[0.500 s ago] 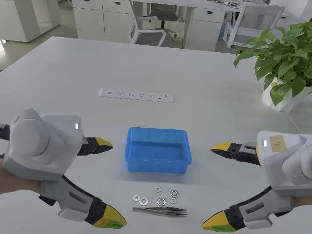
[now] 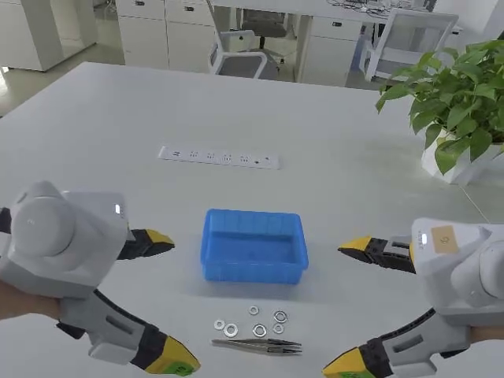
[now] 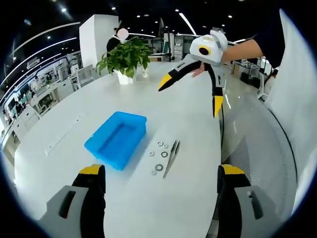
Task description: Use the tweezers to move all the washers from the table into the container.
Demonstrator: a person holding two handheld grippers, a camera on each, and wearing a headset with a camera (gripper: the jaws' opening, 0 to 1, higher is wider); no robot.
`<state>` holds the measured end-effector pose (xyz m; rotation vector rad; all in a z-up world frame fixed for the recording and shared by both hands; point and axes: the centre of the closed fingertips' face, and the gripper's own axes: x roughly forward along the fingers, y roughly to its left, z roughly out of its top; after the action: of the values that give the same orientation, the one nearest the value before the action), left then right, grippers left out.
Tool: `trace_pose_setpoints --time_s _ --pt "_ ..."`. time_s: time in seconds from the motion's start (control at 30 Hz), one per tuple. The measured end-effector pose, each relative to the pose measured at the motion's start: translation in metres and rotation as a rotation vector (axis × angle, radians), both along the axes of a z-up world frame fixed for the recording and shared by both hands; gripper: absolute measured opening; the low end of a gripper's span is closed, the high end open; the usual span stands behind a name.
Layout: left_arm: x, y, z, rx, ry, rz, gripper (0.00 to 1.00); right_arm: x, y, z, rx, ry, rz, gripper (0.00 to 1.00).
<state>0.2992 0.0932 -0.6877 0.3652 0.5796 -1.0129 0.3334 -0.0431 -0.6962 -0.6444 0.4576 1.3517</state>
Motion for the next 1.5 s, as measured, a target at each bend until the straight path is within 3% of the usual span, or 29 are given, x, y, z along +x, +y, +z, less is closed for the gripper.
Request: trace_pose_setpoints --time_s 1.23,1.5 --pt "-0.004 0.002 -0.014 0.012 0.039 -0.005 0.99 0.007 -0.001 -0.002 0.014 0.005 -0.019 0.91" --pt "-0.001 0.004 -0.015 0.004 0.030 0.006 0.99 0.011 -0.002 -0.006 0.013 0.015 -0.024 0.91"
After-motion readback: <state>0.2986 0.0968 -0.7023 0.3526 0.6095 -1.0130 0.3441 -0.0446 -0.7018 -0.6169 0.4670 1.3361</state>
